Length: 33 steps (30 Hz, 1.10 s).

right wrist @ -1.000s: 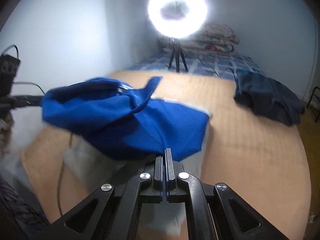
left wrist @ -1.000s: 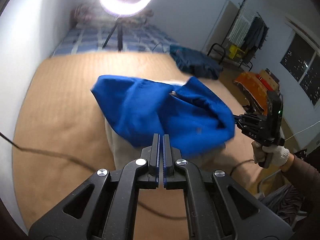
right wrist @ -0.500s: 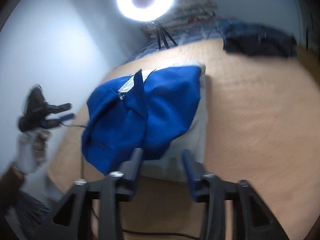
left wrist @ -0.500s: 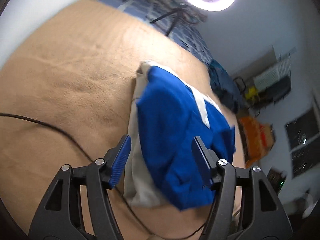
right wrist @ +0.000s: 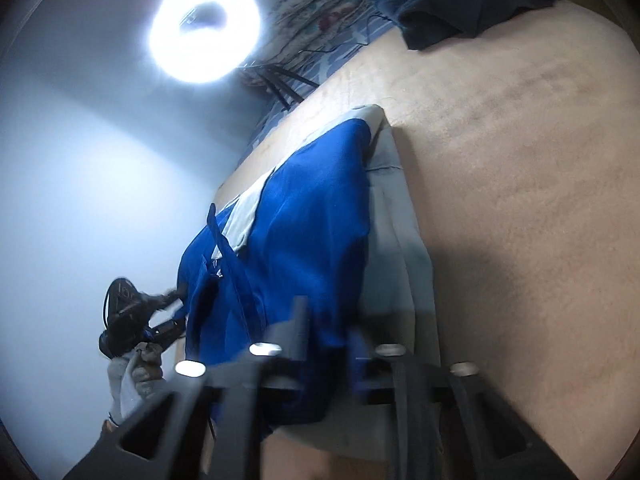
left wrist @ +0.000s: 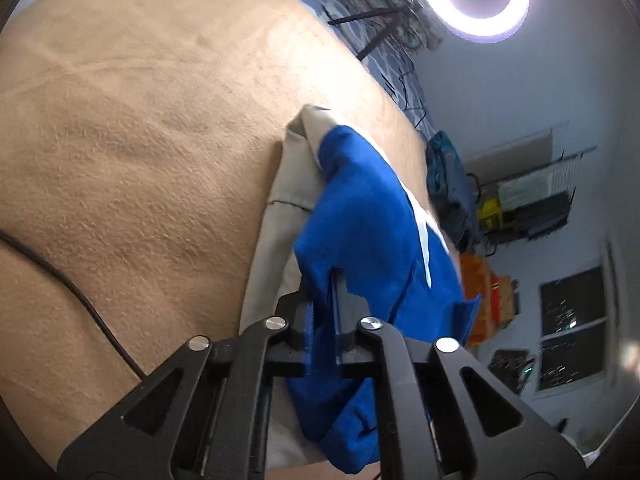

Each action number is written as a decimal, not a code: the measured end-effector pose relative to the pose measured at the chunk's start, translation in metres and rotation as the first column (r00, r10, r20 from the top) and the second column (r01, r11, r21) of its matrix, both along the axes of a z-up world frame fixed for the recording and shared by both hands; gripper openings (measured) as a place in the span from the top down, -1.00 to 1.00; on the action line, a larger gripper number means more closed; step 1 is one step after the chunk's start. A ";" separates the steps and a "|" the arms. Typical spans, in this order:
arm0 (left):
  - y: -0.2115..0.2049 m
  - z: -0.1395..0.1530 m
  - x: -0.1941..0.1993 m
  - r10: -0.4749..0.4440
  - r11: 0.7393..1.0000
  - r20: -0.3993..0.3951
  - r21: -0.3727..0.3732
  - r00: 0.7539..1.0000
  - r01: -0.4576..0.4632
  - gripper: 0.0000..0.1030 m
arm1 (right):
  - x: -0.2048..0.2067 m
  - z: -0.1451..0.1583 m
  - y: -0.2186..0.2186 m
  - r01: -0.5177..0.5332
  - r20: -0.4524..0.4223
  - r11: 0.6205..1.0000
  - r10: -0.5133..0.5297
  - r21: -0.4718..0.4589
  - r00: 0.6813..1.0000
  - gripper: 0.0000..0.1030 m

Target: Fold large clothes

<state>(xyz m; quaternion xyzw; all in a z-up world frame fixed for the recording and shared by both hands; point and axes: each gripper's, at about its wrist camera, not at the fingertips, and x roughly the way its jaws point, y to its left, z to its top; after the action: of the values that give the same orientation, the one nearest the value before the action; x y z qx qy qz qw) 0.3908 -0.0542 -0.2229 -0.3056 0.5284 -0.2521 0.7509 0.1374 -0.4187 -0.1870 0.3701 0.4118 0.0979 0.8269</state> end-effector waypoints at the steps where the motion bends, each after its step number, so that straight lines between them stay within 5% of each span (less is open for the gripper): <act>1: -0.003 0.005 -0.004 -0.007 1.000 0.012 0.004 1.000 0.007 0.99 | 0.001 0.003 0.001 -0.011 0.003 1.000 0.011 -0.017 1.000 0.91; 6: -0.004 0.037 -0.035 -0.049 0.999 0.041 -0.012 0.998 0.049 1.00 | -0.003 0.041 -0.002 -0.049 0.034 0.995 0.052 -0.082 0.998 0.95; 9: 0.000 0.030 -0.047 -0.050 0.998 0.033 0.051 0.998 0.048 1.00 | -0.010 0.056 -0.013 -0.028 0.055 0.997 0.032 -0.073 0.998 0.99; 12: 0.004 0.003 -0.049 -0.035 0.993 -0.021 0.108 0.999 0.037 1.00 | -0.016 0.035 -0.012 -0.022 0.015 0.999 0.022 -0.032 1.000 1.00; 15: 0.009 -0.001 -0.052 -0.033 0.987 -0.018 0.159 0.999 0.036 1.00 | -0.015 0.006 0.004 -0.056 -0.088 0.985 0.042 -0.162 0.995 1.00; 19: 0.016 0.034 -0.059 -0.040 0.976 0.093 0.219 0.995 0.019 1.00 | -0.017 0.018 -0.003 -0.043 -0.081 0.971 0.025 -0.233 0.996 0.59; 22: 0.006 0.066 -0.053 -0.075 0.971 0.179 0.237 0.981 0.031 1.00 | -0.017 0.048 -0.006 -0.021 -0.023 0.943 0.015 -0.333 1.000 0.48; 26: -0.031 0.093 -0.024 -0.117 0.949 0.242 0.313 0.963 0.037 0.65 | 0.013 0.081 -0.007 -0.030 0.054 0.936 0.052 -0.350 0.997 0.39; 33: -0.098 0.083 0.040 -0.154 0.922 0.216 0.383 0.964 0.061 0.58 | 0.111 0.087 0.017 -0.165 0.025 0.897 0.192 -0.410 0.981 0.36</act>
<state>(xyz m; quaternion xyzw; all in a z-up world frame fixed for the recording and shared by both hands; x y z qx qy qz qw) 0.4304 -0.1523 -0.1396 -0.0943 0.4871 -0.2237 0.8389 0.2482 -0.4018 -0.0998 0.1480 0.4284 0.0976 0.8860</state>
